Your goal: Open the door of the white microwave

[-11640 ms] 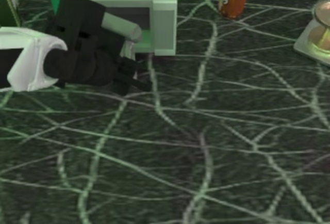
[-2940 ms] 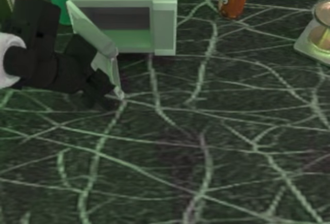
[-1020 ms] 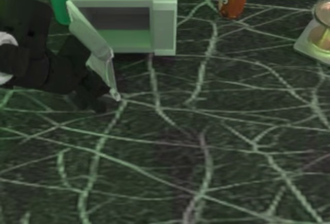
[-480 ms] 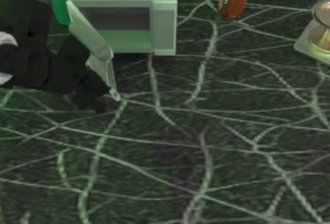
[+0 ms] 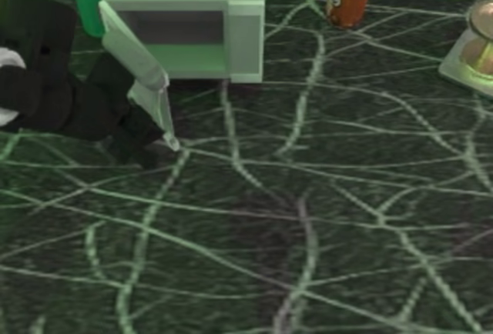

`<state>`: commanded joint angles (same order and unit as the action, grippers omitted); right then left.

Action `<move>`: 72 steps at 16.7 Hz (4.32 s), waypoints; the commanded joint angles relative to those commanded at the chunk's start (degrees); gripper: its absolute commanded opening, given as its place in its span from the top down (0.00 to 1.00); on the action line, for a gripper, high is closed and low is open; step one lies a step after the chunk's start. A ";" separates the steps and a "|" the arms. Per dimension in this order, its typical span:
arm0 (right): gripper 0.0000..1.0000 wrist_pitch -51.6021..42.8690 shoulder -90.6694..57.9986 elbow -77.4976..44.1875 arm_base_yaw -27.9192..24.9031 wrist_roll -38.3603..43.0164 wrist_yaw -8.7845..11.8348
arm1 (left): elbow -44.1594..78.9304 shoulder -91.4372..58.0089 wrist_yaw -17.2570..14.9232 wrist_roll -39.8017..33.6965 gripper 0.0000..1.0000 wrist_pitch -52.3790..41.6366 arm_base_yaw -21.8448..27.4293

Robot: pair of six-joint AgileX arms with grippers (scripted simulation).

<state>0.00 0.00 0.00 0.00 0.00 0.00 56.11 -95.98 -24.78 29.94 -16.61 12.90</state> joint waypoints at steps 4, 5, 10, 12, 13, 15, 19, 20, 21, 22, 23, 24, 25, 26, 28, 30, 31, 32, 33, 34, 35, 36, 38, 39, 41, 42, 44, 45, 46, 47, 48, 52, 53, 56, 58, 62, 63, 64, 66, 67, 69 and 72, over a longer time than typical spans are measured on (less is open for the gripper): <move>0.00 0.00 0.00 0.00 0.00 0.00 0.00 | 0.00 0.00 0.00 0.00 1.00 0.00 0.00; 0.00 0.00 0.00 0.00 0.00 0.00 0.00 | 0.00 0.00 0.00 0.00 1.00 0.00 0.00; 0.00 0.00 0.00 0.00 0.00 0.00 0.00 | -0.12 -0.16 -0.91 1.18 1.00 -0.84 -0.34; 0.00 0.00 0.00 0.00 0.00 0.00 0.00 | 0.26 -0.05 -1.65 2.55 1.00 -1.34 -1.01; 0.00 0.00 0.00 0.00 0.00 0.00 0.00 | 0.46 -0.01 -2.08 3.38 1.00 -1.64 -1.31; 0.00 0.00 0.00 0.00 0.00 0.00 0.00 | 0.54 -0.15 -2.71 4.68 1.00 -2.42 -1.96; 0.00 0.00 0.00 0.00 0.00 0.00 0.00 | 0.54 -0.17 -2.79 4.86 1.00 -2.52 -2.03; 0.00 0.00 0.00 0.00 0.00 0.00 0.00 | 0.54 -0.17 -2.79 4.86 1.00 -2.52 -2.03; 0.00 0.00 0.00 0.00 0.00 0.00 0.00 | 0.54 -0.17 -2.79 4.86 1.00 -2.52 -2.03; 0.00 0.00 0.00 0.00 0.00 0.00 0.00 | 0.54 -0.17 -2.79 4.86 1.00 -2.52 -2.03; 0.00 0.00 0.00 0.00 0.00 0.00 0.00 | 0.54 -0.17 -2.79 4.86 1.00 -2.52 -2.03; 0.00 0.00 0.00 0.00 0.00 0.00 0.00 | 0.54 -0.17 -2.79 4.86 1.00 -2.52 -2.03; 0.00 0.00 0.00 0.00 0.00 0.00 0.00 | 0.54 -0.17 -2.79 4.86 1.00 -2.52 -2.03; 0.00 0.00 0.00 0.00 0.00 0.00 0.00 | 0.54 -0.17 -2.79 4.86 1.00 -2.52 -2.03; 0.00 0.00 0.00 0.00 0.00 0.00 0.00 | 0.54 -0.17 -2.79 4.86 1.00 -2.52 -2.03; 0.00 0.00 0.00 0.00 0.00 0.00 0.00 | 0.54 -0.17 -2.79 4.86 1.00 -2.52 -2.03; 0.00 0.00 0.00 0.00 0.00 0.00 0.00 | 0.54 -0.17 -2.79 4.86 1.00 -2.52 -2.03; 0.00 0.00 0.00 0.00 0.00 0.00 0.00 | 0.54 -0.17 -2.79 4.86 1.00 -2.52 -2.03; 0.00 0.00 0.00 0.00 0.00 0.00 0.00 | 0.54 -0.17 -2.79 4.86 1.00 -2.52 -2.03; 0.00 0.00 0.00 0.00 0.00 0.00 0.00 | 0.54 -0.17 -2.79 4.86 1.00 -2.52 -2.03; 0.00 0.00 0.00 0.00 0.00 0.00 0.00 | 0.54 -0.17 -2.79 4.86 1.00 -2.52 -2.03; 0.00 0.00 0.00 0.00 0.00 0.00 0.00 | 0.54 -0.17 -2.79 4.86 1.00 -2.52 -2.03; 0.00 0.00 0.00 0.00 0.00 0.00 0.00 | 0.54 -0.17 -2.79 4.86 1.00 -2.52 -2.03; 0.00 0.00 0.00 0.00 0.00 0.00 0.00 | 0.54 -0.17 -2.79 4.86 1.00 -2.52 -2.03; 0.00 0.00 0.00 0.00 0.00 0.00 0.00 | 0.53 -0.15 -2.80 4.84 1.00 -2.52 -1.89; 0.00 0.00 0.00 0.00 0.00 0.00 0.00 | 0.54 -0.20 -2.88 5.01 1.00 -2.64 -1.98; 0.00 0.00 0.00 0.00 0.00 0.00 0.00 | 0.71 -0.26 -3.36 5.93 1.00 -3.13 -2.40; 0.00 0.00 0.00 0.00 0.00 0.00 0.00 | 0.84 -0.25 -3.61 6.39 1.00 -3.32 -2.59; 0.00 0.00 0.00 0.00 0.00 0.00 0.00 | 0.90 -0.31 -3.89 6.92 1.00 -3.64 -2.84; 0.00 0.00 0.00 0.00 0.00 0.00 0.00 | 0.92 -0.36 -4.08 7.27 1.00 -3.87 -3.00; 0.00 0.00 0.00 0.00 0.00 0.00 0.00 | 0.92 -0.36 -4.08 7.29 1.00 -3.88 -3.01; 0.00 0.00 0.00 0.00 0.00 0.00 0.00 | 0.92 -0.36 -4.08 7.29 1.00 -3.88 -3.01; 0.00 0.00 0.00 0.00 0.00 0.00 0.00 | 0.92 -0.36 -4.08 7.29 1.00 -3.88 -3.01; 0.00 0.00 0.00 0.00 0.00 0.00 0.00 | 0.92 -0.36 -4.08 7.29 1.00 -3.88 -3.01; 0.00 0.00 0.00 0.00 0.00 0.00 0.00 | 0.92 -0.36 -4.08 7.29 1.00 -3.88 -3.01; 0.00 0.00 0.00 0.00 0.00 0.00 0.00 | 0.92 -0.36 -4.08 7.29 1.00 -3.88 -3.01; 0.00 0.00 0.00 0.00 0.00 0.00 0.00 | 0.92 -0.36 -4.08 7.29 1.00 -3.88 -3.01; 0.00 0.00 0.00 0.00 0.00 0.00 0.00 | 0.92 -0.36 -4.08 7.29 1.00 -3.88 -3.01; 0.00 0.00 0.00 0.00 0.00 0.00 0.00 | 0.92 -0.36 -4.08 7.29 1.00 -3.88 -3.01; 0.00 0.00 0.00 0.00 0.00 0.00 0.00 | 0.92 -0.36 -4.08 7.29 1.00 -3.88 -3.01; 0.00 0.00 0.00 0.00 0.00 0.00 0.00 | 0.92 -0.36 -4.08 7.29 1.00 -3.88 -3.01; 0.00 0.00 0.00 0.00 0.00 0.00 0.00 | 0.92 -0.36 -4.08 7.29 1.00 -3.88 -3.01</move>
<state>0.00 0.00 0.00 0.00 0.00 0.00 57.04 -96.33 -28.86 37.23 -20.49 9.89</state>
